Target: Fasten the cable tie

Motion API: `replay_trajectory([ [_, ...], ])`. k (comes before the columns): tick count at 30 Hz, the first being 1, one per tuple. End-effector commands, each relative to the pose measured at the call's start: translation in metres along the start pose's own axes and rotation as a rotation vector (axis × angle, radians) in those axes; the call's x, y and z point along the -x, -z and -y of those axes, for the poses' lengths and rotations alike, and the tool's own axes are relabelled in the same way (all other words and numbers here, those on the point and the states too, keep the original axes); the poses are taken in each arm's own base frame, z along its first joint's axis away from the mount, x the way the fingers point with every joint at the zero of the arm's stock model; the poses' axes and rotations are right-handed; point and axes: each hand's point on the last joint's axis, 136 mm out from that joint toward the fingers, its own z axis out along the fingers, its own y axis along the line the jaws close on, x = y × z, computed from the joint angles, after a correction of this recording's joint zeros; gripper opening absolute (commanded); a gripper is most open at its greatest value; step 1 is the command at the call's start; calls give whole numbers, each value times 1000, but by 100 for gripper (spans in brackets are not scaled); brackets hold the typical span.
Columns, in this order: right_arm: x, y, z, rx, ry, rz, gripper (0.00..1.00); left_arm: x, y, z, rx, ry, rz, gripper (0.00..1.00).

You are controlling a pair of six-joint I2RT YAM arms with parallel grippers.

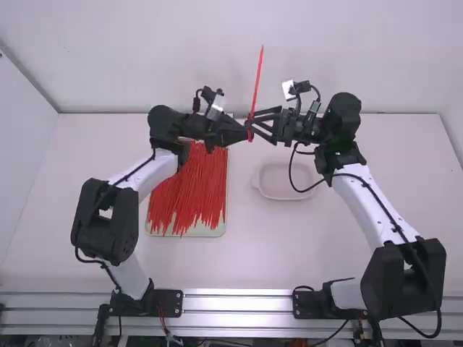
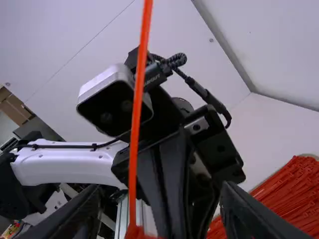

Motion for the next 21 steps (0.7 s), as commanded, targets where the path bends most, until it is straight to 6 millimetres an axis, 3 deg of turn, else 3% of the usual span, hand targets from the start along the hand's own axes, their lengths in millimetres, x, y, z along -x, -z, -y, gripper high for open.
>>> replay_trajectory([
  [1,13,2,-13,4,45,21,56,4,-1,3,-24,-20,-16,2],
  [3,13,2,-13,4,45,20,52,4,0,2,-22,-16,-16,2],
  [5,13,2,-13,4,45,20,38,4,2,1,-16,-17,-16,2],
  [7,13,3,-13,3,45,21,0,4,1,1,-17,-18,-15,2],
  [13,13,3,-13,3,45,21,0,6,1,-2,1,-14,-2,5],
  [14,13,2,-13,4,45,20,0,6,1,-3,4,-8,0,17],
  [15,13,3,-13,3,45,20,0,6,1,-3,2,-10,0,42],
  [16,13,3,-13,3,47,19,0,6,1,-3,2,-11,0,99],
  [21,16,15,-8,-10,48,24,0,4,0,-4,3,5,-2,99],
])
